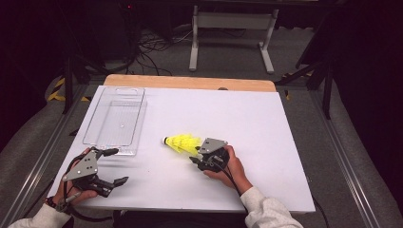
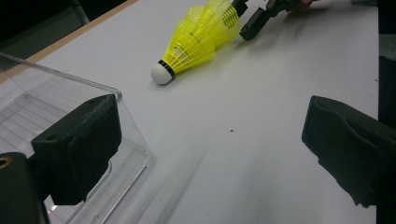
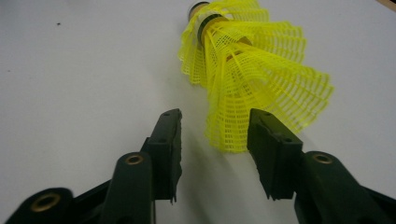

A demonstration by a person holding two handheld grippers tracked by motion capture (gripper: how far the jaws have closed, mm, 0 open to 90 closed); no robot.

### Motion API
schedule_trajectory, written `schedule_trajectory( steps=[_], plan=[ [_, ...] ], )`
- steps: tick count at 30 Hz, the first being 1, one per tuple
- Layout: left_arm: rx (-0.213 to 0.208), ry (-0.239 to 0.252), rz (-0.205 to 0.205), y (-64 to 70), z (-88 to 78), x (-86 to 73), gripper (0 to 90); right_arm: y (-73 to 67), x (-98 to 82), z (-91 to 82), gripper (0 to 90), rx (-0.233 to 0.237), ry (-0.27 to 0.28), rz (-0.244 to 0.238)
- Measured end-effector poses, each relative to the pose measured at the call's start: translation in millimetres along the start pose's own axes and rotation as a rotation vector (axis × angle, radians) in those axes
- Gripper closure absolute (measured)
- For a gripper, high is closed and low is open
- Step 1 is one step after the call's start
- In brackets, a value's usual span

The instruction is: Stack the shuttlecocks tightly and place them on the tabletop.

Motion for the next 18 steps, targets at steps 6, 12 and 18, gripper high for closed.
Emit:
schedule_trajectory(
  steps=[6, 12, 18],
  plan=[
    [0.002, 0.001, 0.002, 0.0, -0.7, 0.4, 5.7, 1.4, 2.6, -9.4, 44.5, -0.018, 0.013, -0.005],
    [0.001, 0.002, 0.002, 0.4, -0.3, 0.4, 5.7, -1.9, 1.4, -18.8, 31.6, 0.002, 0.027, 0.013],
    [0.001, 0.002, 0.002, 0.2, -0.4, 0.5, 5.6, -4.5, 2.5, -18.7, 16.9, -0.008, 0.044, 0.034]
  ],
)
Point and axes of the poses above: each handheld gripper's, and its own axes: z roughly forward along the jaws, x roughly out of its top, y roughly to its right, the point moved 10 cm from there along z, roughly forward along the jaws, and after that the axes turned 15 degrees about y, right-handed, at the moved point
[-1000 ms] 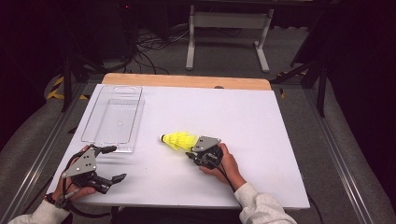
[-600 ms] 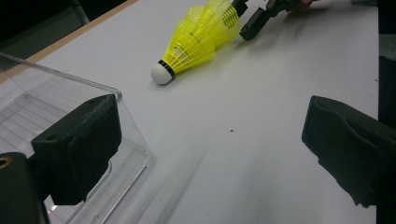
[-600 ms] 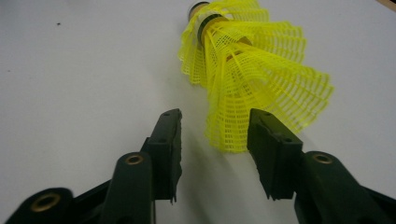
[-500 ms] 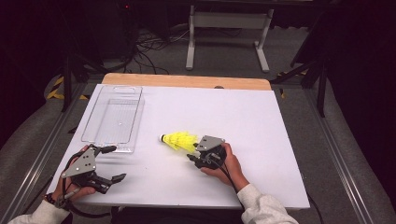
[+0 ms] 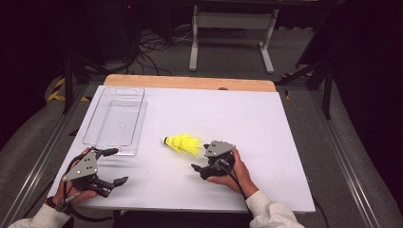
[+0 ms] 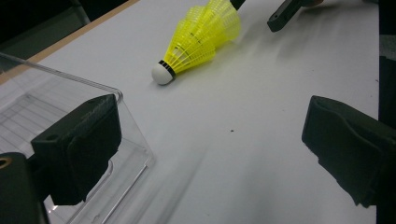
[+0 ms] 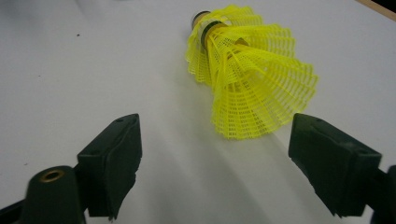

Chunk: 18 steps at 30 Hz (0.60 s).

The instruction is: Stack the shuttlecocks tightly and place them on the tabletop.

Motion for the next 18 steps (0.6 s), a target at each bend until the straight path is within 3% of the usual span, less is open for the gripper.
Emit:
schedule_trajectory(
  steps=[4, 11, 18],
  plan=[
    [0.002, 0.0, 0.001, -0.2, -0.1, 0.0, 5.6, -1.4, 1.0, 1.3, 8.8, 0.001, 0.011, 0.01],
    [0.002, -0.001, 0.002, -0.5, 0.1, 0.1, 5.6, -5.2, -1.2, 6.4, 9.4, -0.002, -0.008, 0.005],
    [0.004, -0.001, 0.002, -0.6, 0.2, 0.1, 5.6, -13.0, -1.5, 17.0, 10.8, 0.027, -0.026, -0.004]
  ],
)
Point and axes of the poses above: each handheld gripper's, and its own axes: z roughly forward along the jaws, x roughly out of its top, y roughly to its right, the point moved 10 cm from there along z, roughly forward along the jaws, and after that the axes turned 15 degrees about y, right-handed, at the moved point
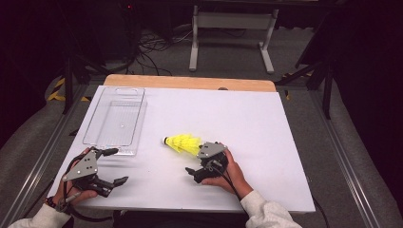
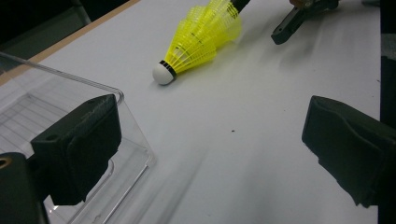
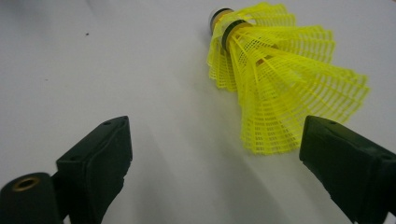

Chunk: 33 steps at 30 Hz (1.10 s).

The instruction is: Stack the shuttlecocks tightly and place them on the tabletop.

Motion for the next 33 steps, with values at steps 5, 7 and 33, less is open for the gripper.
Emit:
schedule_trajectory(
  steps=[5, 7, 33],
  plan=[
    [-0.001, -0.001, -0.002, 0.4, 0.5, -0.5, 5.6, -2.2, 0.0, 6.4, 14.1, 0.012, -0.011, 0.006],
    [-0.001, -0.003, -0.002, 0.5, 0.8, -0.8, 5.6, -1.8, 1.8, 10.3, 14.4, 0.008, -0.012, 0.011],
    [-0.006, -0.016, 0.003, 0.9, 2.3, -2.7, 5.8, 3.6, 19.9, 45.0, 40.9, -0.131, 0.052, 0.166]
  ],
)
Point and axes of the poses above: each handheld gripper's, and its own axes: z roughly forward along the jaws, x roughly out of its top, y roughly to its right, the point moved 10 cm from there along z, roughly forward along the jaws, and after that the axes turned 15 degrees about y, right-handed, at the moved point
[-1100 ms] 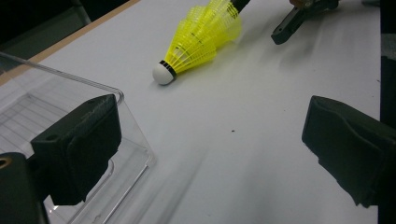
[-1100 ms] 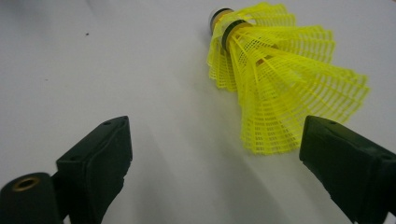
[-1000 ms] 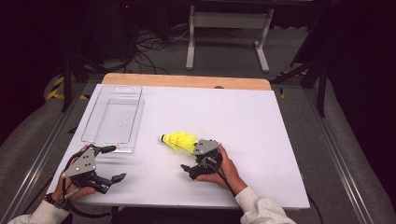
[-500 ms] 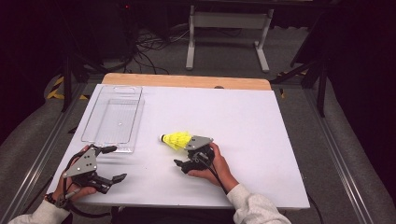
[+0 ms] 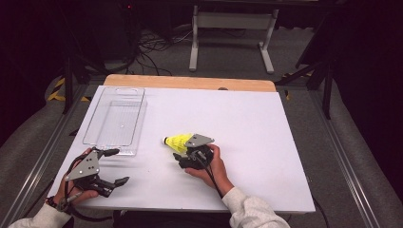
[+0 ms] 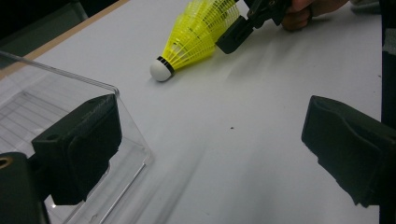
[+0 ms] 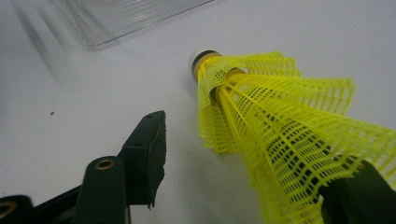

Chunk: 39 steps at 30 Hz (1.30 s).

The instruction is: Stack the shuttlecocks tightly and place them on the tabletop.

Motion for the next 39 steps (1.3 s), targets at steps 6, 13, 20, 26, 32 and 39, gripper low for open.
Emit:
schedule_trajectory(
  steps=[6, 13, 20, 26, 32, 39],
  plan=[
    [0.0, -0.001, -0.004, 0.0, 0.0, -0.3, 5.9, 4.0, 3.4, 3.9, 50.1, -0.075, 0.015, 0.024],
    [0.0, -0.001, -0.003, -0.3, -0.4, -0.5, 5.9, 7.3, 1.4, 5.8, 71.3, -0.137, -0.028, 0.01],
    [-0.001, -0.004, -0.005, -0.1, 0.4, -1.1, 6.0, 5.5, 2.0, 6.7, 81.0, -0.138, -0.038, -0.019],
    [-0.001, -0.003, -0.008, -0.5, -0.1, -1.2, 6.0, 5.3, 1.9, 6.8, 86.0, -0.139, -0.039, -0.029],
    [0.0, -0.002, -0.009, -0.5, 0.0, -1.0, 6.0, 4.2, 2.3, 6.4, 86.7, -0.134, -0.032, -0.026],
    [0.005, 0.002, -0.005, -1.7, -1.0, -0.2, 6.0, 2.1, 6.2, 3.5, 87.3, -0.122, -0.011, -0.027]
  ],
)
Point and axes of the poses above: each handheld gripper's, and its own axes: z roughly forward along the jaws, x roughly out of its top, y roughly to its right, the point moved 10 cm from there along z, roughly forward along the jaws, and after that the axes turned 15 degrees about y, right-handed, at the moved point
